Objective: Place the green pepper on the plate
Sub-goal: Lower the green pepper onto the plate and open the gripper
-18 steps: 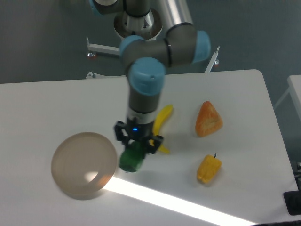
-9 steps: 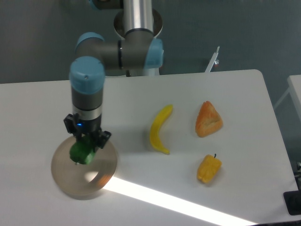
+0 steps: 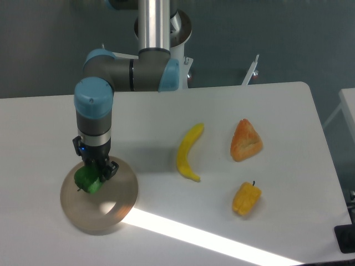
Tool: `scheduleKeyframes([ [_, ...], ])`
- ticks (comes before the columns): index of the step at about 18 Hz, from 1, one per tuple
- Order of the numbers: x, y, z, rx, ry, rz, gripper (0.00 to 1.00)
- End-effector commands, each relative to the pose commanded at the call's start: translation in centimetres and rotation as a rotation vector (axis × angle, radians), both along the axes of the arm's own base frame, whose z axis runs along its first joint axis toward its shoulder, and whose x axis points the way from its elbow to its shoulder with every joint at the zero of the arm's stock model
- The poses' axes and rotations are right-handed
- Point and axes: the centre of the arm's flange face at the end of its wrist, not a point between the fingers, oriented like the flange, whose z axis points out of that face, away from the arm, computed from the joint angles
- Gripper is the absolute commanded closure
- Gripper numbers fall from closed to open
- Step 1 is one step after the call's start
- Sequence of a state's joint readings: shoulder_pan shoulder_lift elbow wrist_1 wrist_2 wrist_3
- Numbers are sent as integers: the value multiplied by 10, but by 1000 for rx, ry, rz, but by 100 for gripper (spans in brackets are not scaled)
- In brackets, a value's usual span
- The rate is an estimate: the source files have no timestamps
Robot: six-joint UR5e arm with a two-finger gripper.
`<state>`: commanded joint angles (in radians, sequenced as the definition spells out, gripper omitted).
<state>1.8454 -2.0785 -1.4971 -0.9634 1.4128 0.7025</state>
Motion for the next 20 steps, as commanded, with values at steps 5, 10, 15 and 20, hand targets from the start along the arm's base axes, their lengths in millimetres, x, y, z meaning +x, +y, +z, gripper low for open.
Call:
scheduleKeyframes([
  [5, -1, 5, -14, -4, 26, -2, 63],
  [10, -1, 6, -24, -19, 22, -2, 62],
  [15, -1, 5, -24, -22, 21, 0, 61],
  [20, -1, 6, -24, -18, 20, -1, 59],
])
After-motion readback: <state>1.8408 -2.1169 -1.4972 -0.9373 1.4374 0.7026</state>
